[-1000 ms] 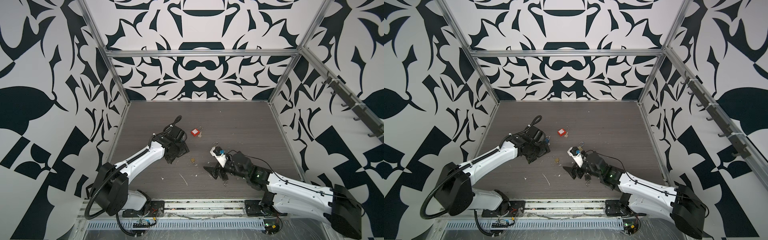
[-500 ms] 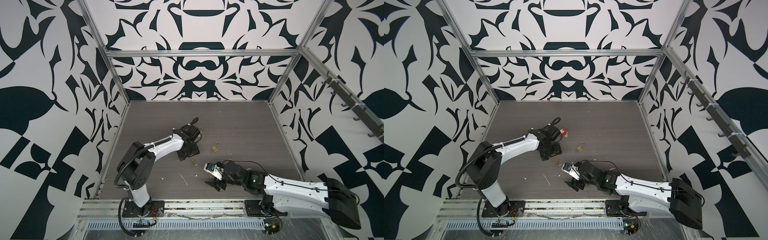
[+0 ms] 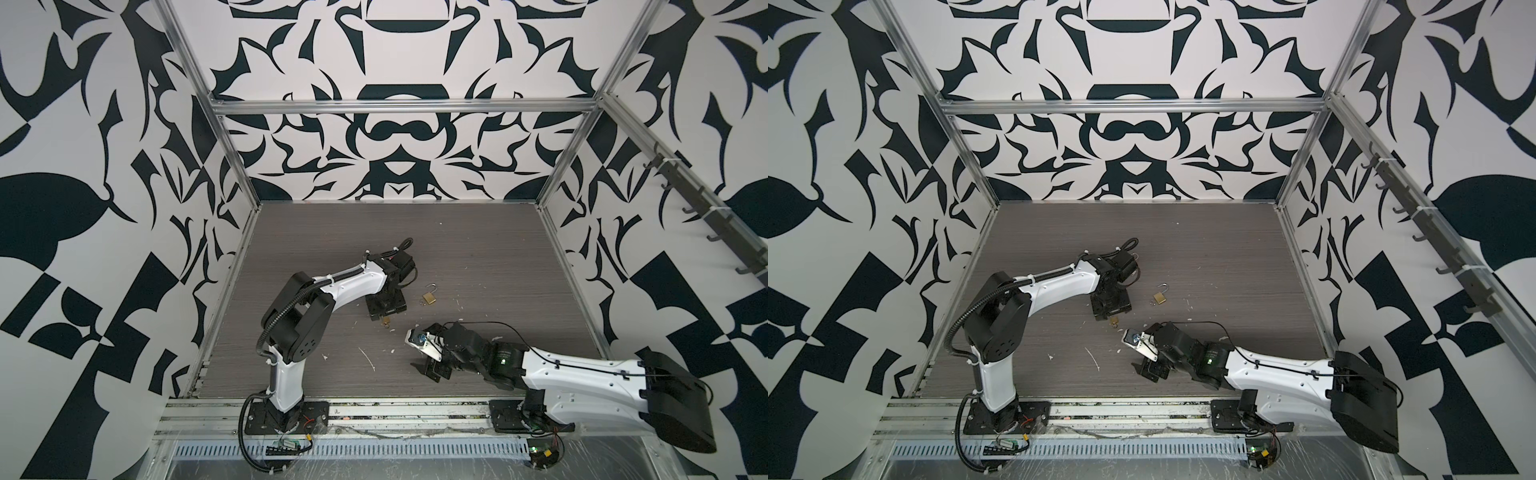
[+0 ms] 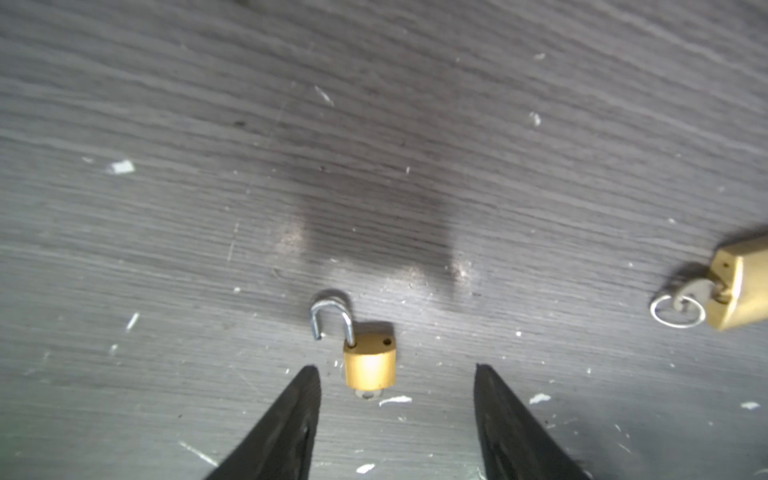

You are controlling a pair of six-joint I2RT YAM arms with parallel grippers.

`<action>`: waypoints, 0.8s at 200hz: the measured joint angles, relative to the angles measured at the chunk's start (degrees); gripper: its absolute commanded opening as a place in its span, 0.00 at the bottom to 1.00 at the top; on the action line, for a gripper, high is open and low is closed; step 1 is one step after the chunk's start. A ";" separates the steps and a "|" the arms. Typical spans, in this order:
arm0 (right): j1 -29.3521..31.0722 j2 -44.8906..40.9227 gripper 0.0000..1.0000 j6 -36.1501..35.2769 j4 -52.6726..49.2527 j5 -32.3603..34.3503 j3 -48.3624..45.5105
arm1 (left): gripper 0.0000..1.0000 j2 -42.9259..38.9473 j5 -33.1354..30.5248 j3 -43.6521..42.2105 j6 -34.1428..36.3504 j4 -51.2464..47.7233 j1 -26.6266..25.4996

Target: Lock with the key

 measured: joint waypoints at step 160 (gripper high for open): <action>0.00 2.21 0.88 -0.04 5.05 5.81 -0.37 | 0.36 5.38 0.94 4.26 0.26 -4.74 0.02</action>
